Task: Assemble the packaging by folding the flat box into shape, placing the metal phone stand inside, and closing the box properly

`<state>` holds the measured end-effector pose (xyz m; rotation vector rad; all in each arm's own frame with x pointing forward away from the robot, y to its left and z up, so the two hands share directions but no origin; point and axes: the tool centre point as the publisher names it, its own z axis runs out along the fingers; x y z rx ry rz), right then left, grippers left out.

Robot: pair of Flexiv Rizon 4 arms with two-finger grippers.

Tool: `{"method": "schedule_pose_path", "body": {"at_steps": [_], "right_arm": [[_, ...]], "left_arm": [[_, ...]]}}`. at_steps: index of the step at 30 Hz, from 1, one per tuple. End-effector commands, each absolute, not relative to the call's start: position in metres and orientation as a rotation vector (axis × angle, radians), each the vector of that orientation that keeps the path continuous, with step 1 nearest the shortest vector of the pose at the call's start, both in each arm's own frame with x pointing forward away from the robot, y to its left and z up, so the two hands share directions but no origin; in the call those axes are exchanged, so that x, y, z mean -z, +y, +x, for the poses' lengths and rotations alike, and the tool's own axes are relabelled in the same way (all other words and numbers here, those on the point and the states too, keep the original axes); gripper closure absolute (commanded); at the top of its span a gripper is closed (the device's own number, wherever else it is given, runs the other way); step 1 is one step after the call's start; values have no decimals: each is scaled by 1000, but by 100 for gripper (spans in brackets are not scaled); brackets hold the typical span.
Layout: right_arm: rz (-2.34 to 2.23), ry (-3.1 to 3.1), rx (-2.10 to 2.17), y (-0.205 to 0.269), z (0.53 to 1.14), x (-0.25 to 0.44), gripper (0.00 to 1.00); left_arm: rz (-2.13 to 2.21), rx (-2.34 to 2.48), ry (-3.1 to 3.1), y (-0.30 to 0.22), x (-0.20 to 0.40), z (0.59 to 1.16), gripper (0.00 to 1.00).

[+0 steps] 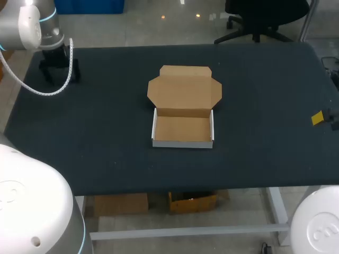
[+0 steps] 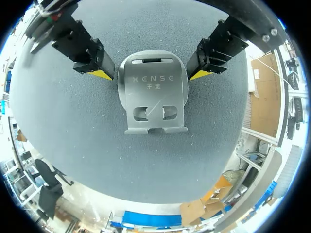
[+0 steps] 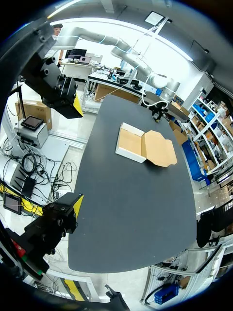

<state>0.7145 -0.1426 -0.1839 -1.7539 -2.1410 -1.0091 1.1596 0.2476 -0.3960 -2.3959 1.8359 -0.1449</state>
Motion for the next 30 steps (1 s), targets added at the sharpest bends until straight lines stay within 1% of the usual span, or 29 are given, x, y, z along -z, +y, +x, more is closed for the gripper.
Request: {"method": "schedule_pose_path", "body": {"at_steps": [1, 29, 30], "right_arm": [[-1753, -2140, 1008, -143, 713, 182, 0], [-1753, -2140, 1008, -143, 713, 182, 0], [-1753, -2140, 1008, -143, 713, 182, 0]], "left_arm": [[-2399, 135, 1839, 248, 397, 1164, 0], [-2382, 136, 1859, 250, 396, 1168, 0], [-2381, 136, 1859, 250, 395, 1168, 1]]}}
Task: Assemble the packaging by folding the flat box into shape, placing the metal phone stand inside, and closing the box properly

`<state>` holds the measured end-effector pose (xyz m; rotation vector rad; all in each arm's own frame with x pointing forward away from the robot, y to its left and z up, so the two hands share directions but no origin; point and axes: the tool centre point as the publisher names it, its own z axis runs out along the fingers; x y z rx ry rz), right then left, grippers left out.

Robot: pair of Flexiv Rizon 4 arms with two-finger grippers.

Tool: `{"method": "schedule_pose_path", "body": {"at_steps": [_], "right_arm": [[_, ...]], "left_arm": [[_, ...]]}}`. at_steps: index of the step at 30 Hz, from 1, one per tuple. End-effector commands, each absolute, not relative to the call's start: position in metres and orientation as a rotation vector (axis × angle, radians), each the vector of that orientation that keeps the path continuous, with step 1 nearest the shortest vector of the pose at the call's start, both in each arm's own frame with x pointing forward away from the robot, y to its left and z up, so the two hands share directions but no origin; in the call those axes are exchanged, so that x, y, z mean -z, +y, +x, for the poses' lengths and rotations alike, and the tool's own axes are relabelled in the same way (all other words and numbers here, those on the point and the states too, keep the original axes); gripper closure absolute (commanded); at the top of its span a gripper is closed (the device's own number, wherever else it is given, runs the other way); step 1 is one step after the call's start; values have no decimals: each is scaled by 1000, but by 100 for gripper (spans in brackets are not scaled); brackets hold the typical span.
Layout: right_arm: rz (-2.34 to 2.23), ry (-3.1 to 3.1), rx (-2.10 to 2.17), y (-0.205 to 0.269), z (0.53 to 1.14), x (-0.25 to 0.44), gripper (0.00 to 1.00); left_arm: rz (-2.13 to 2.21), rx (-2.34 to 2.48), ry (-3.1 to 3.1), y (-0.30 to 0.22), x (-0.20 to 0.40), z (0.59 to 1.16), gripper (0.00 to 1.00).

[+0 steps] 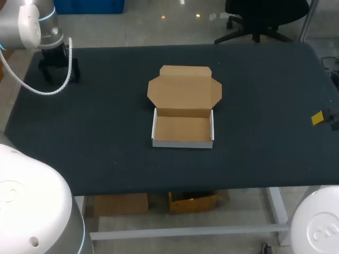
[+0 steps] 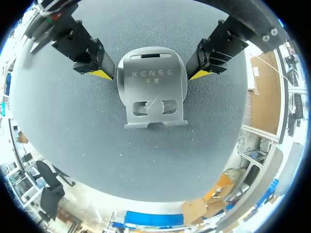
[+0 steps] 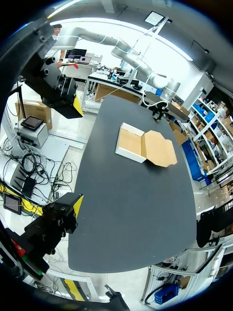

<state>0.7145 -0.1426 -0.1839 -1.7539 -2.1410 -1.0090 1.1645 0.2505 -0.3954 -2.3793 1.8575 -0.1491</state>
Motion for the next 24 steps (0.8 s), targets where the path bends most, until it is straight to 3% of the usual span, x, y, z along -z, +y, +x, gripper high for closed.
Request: {"method": "schedule_pose_path", "body": {"at_steps": [1, 22, 24], "right_arm": [[-1753, -2140, 1008, -143, 713, 182, 0], [-1753, -2140, 1008, -143, 713, 182, 0], [-1753, -2140, 1008, -143, 713, 182, 0]], "left_arm": [[-2380, 136, 1860, 250, 395, 1168, 1], [-2366, 125, 1873, 251, 398, 1172, 9], [-2367, 125, 1874, 251, 398, 1172, 15]]}}
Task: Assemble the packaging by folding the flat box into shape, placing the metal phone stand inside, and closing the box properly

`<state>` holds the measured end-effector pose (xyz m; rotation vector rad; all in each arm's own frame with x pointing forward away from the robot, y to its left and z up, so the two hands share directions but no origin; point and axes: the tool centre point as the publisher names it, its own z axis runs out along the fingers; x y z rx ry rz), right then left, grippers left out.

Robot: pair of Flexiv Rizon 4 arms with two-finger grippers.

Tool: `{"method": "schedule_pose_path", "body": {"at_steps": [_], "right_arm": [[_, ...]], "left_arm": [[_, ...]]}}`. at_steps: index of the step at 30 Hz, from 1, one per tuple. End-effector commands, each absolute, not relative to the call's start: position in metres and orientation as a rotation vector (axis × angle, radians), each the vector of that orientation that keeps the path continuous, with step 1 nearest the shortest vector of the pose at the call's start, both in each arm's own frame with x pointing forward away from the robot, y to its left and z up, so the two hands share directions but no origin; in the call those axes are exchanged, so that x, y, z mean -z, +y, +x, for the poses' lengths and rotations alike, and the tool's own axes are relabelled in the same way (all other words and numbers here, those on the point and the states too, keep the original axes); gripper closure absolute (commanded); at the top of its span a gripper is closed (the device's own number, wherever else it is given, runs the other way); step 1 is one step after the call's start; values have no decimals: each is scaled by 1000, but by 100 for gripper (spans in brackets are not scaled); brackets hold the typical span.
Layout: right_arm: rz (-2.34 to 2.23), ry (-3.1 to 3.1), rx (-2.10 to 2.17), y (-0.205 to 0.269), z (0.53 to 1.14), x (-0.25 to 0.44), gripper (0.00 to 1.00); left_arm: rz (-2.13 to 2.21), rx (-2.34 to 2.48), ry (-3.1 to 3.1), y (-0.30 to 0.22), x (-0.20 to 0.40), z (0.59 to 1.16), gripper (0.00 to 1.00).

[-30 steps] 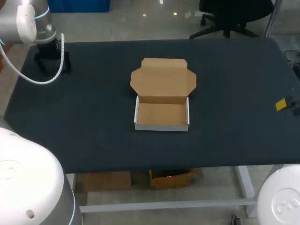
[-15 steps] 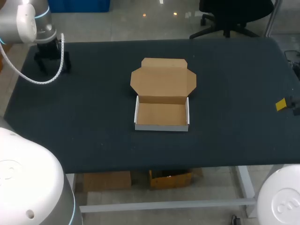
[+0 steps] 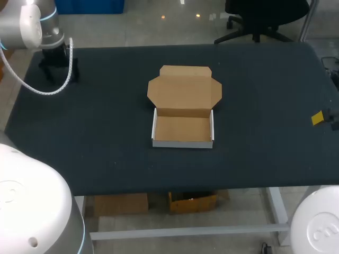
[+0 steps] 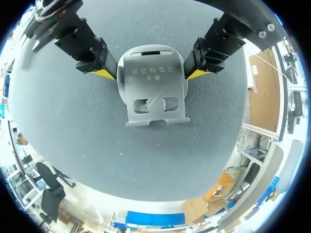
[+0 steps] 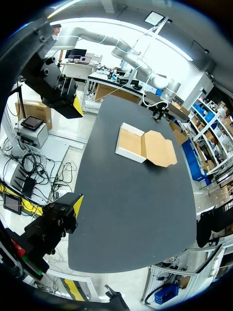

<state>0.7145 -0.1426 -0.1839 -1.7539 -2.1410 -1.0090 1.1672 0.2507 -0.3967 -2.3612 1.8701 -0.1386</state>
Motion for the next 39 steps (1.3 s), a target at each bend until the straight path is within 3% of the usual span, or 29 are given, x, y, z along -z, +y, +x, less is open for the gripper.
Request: {"method": "schedule_pose_path", "body": {"at_steps": [1, 3, 32, 35, 39], "right_arm": [[-1753, -2140, 1008, -143, 713, 182, 0], [-1753, -2140, 1008, -143, 713, 182, 0], [-1753, -2140, 1008, -143, 713, 182, 0], [-1753, -2140, 1008, -143, 713, 182, 0], [-1753, -2140, 1008, -143, 713, 182, 0]], "left_arm": [[-2368, 125, 1873, 251, 398, 1173, 19], [-2368, 124, 1872, 251, 399, 1173, 24], [-2363, 120, 1863, 253, 401, 1182, 21], [-2362, 120, 1863, 253, 401, 1183, 25], [-2361, 120, 1862, 254, 401, 1184, 49]]}}
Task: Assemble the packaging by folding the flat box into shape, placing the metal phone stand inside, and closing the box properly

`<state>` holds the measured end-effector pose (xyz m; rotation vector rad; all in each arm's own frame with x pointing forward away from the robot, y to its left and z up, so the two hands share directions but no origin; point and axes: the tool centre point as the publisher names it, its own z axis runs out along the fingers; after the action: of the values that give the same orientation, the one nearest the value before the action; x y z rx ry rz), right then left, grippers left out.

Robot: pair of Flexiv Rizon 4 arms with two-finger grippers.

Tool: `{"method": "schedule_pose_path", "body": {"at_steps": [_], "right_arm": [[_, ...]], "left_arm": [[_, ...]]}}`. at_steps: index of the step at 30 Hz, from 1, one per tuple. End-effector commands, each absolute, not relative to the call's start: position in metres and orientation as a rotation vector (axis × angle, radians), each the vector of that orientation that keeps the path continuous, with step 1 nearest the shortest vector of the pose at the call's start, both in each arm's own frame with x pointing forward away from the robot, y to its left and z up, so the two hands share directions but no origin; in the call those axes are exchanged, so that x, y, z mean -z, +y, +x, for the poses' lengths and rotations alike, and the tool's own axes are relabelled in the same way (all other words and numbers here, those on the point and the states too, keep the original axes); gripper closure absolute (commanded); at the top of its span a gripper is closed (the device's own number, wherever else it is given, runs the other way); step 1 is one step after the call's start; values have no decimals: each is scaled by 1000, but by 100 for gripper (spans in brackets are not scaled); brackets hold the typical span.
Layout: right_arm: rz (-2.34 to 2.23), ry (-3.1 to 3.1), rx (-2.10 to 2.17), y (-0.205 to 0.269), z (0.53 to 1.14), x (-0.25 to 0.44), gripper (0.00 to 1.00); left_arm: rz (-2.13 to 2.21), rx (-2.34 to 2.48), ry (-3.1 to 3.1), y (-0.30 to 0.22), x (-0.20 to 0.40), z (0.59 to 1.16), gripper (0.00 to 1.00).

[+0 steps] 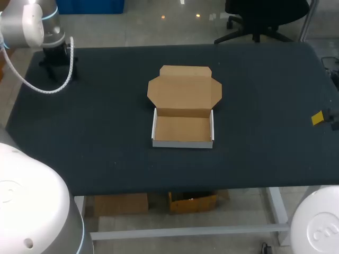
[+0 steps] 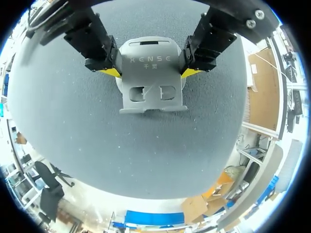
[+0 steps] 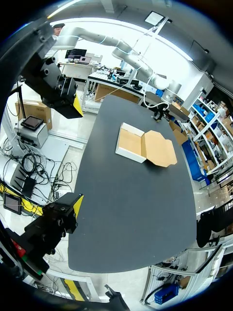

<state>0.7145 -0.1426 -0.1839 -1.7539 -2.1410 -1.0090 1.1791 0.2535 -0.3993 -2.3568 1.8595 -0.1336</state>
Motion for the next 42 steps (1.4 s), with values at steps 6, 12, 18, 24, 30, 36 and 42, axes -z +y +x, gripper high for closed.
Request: {"method": "schedule_pose_path", "body": {"at_steps": [6, 12, 18, 24, 30, 36, 42], "right_arm": [[-1753, -2140, 1008, -143, 713, 182, 0], [-1753, -2140, 1008, -143, 713, 182, 0], [-1753, -2140, 1008, -143, 713, 182, 0], [-1753, -2140, 1008, -143, 713, 182, 0], [-1753, -2140, 1008, -143, 713, 182, 0], [-1753, -2140, 1008, -143, 713, 182, 0], [-1753, -2140, 1008, -143, 713, 182, 0]], "left_arm": [[-2374, 118, 1863, 256, 401, 1185, 100], [-2369, 137, 1864, 258, 398, 1182, 100], [-2354, 151, 1867, 258, 395, 1176, 100], [-2336, 162, 1872, 257, 393, 1173, 100], [-2322, 162, 1879, 257, 392, 1170, 100], [-2317, 159, 1879, 258, 388, 1167, 100], [-2308, 158, 1894, 256, 385, 1163, 100]]}}
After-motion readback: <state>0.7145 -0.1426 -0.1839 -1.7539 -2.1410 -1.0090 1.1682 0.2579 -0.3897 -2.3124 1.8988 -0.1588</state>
